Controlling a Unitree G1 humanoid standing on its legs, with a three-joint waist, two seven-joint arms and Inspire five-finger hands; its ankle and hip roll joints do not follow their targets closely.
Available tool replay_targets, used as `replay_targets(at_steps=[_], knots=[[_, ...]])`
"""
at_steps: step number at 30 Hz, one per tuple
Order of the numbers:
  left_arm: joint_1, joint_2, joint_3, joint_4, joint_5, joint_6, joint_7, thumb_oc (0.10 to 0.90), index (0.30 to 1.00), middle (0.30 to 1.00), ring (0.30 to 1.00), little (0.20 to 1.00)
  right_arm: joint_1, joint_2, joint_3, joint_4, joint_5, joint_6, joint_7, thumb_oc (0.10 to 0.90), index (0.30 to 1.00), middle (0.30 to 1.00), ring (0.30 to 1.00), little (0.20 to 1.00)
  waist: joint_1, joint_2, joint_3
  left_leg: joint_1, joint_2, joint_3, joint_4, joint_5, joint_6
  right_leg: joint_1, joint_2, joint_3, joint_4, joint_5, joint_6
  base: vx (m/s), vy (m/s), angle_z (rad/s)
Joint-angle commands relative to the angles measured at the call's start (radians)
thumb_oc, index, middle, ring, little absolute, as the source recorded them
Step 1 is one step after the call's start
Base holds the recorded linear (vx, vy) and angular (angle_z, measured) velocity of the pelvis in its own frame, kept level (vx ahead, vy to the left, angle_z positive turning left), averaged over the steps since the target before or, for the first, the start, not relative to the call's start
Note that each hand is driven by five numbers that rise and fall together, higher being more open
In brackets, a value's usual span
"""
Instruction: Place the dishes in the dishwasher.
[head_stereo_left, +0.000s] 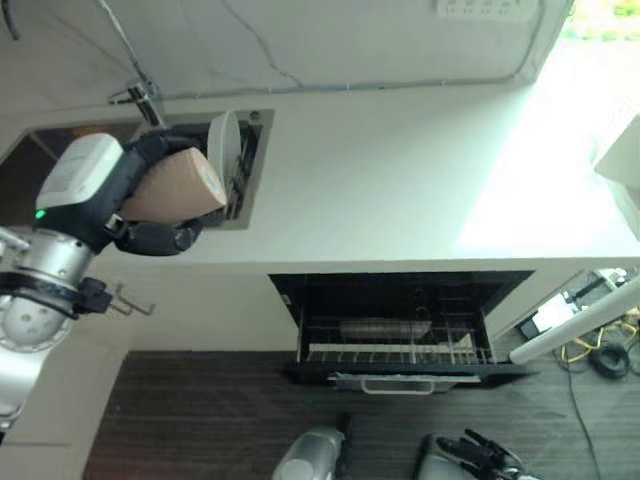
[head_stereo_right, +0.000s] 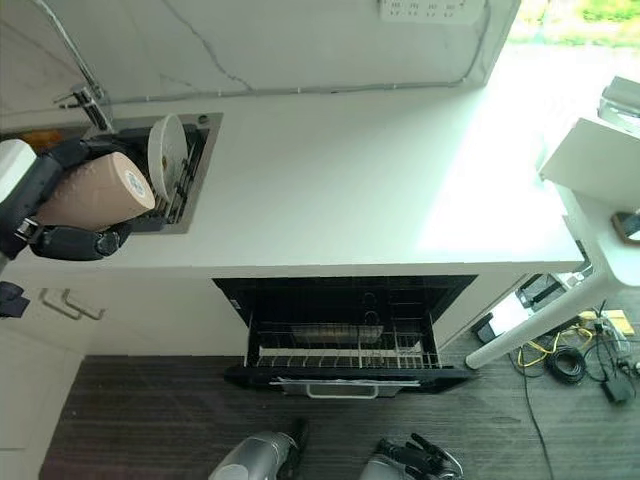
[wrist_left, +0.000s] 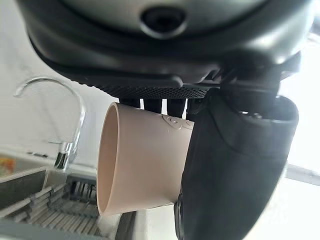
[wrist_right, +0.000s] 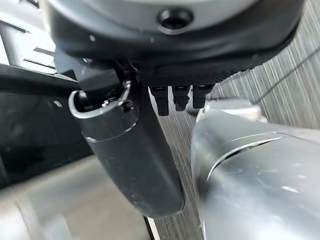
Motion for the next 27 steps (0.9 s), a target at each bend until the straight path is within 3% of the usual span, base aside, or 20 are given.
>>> replay_targets(at_steps=[1,3,5,7,10,14,18,23,27], knots=[[-0.196,0.059,0.126,-0.015,-0.094,-0.015,0.005,0.400,0.300,0.300,0.300,0.300,0.013,-0.077,-0.005,0.014,0.006,-0.031,-0.016,0.800,0.900,0.900,0.900,0.900,-0.075,0.049,-0.002,0.067,0.160,0.047,0.015,-0.053,-0.068,0.062,-0.027,0.007,-0.040,-0.072,0.038,0.13,-0.310,0.73],[-0.217,0.073,0.135,-0.004,-0.126,-0.021,-0.020,0.400,0.300,0.300,0.300,0.300,0.024,-0.096,-0.021,0.026,0.054,-0.034,-0.003,0.800,0.900,0.900,0.900,0.900,-0.079,0.049,0.011,0.059,0.164,0.076,0.015,-0.024,-0.067,0.083,-0.014,-0.021,-0.040,-0.080,0.020,0.12,-0.290,0.76],[-0.255,0.067,0.121,0.027,-0.151,-0.087,-0.044,0.400,0.300,0.300,0.300,0.300,0.052,-0.103,-0.052,0.024,0.070,-0.058,0.009,0.800,0.900,0.900,0.900,0.900,-0.104,0.057,0.020,0.051,0.169,0.201,0.015,-0.009,-0.072,0.110,-0.008,-0.094,-0.040,-0.094,0.009,0.08,-0.134,0.86],[-0.251,0.053,0.139,0.004,-0.156,-0.084,-0.067,0.400,0.300,0.300,0.300,0.300,0.056,-0.097,-0.057,0.005,0.115,-0.064,-0.001,0.800,0.900,0.900,0.900,0.900,-0.100,0.070,0.005,0.030,0.127,0.161,0.015,-0.019,-0.065,0.096,0.005,-0.076,-0.040,-0.092,0.007,0.09,0.083,1.25],[-0.226,0.039,0.171,0.006,-0.186,-0.105,-0.091,0.400,0.300,0.300,0.300,0.300,0.053,-0.097,-0.071,0.002,0.160,-0.060,-0.005,0.800,0.900,0.900,0.900,0.900,-0.097,0.082,-0.014,0.008,0.120,0.152,0.015,-0.011,-0.076,0.093,0.011,-0.067,-0.040,-0.102,0.000,0.08,0.156,0.07],[-0.176,-0.006,0.183,0.041,-0.218,-0.174,-0.093,0.400,0.300,0.300,0.300,0.300,0.057,-0.102,-0.081,-0.005,0.101,-0.066,-0.010,0.800,0.900,0.900,0.900,0.900,-0.089,0.089,-0.029,0.005,0.110,0.147,0.015,-0.012,-0.083,0.086,-0.001,-0.061,-0.040,-0.108,0.004,0.04,0.121,-0.16],[-0.170,-0.062,0.138,0.035,-0.245,-0.196,-0.098,0.400,0.300,0.300,0.300,0.300,0.063,-0.105,-0.084,0.000,0.118,-0.088,-0.030,0.800,0.900,0.900,0.900,0.900,-0.092,0.085,-0.039,0.015,0.098,0.137,0.015,-0.027,-0.081,0.081,-0.001,-0.056,-0.040,-0.113,0.003,0.01,0.028,-0.09],[-0.196,-0.159,0.045,0.019,-0.238,-0.205,-0.070,0.400,0.300,0.300,0.300,0.300,0.060,-0.105,-0.099,-0.028,0.166,-0.118,-0.055,0.800,0.900,0.900,0.900,0.900,-0.093,0.056,-0.045,0.050,0.078,0.098,0.015,-0.046,-0.075,0.085,-0.001,-0.024,-0.040,-0.110,0.011,-0.01,0.010,0.03],[-0.231,-0.209,-0.036,0.023,-0.183,-0.209,-0.031,0.400,0.300,0.300,0.300,0.300,0.059,-0.088,-0.119,-0.085,0.275,-0.161,-0.068,0.800,0.900,0.900,0.900,0.900,-0.118,0.054,-0.051,0.064,0.113,0.163,0.015,-0.064,-0.075,0.094,-0.014,-0.055,-0.040,-0.108,0.013,-0.08,0.031,-0.20]])
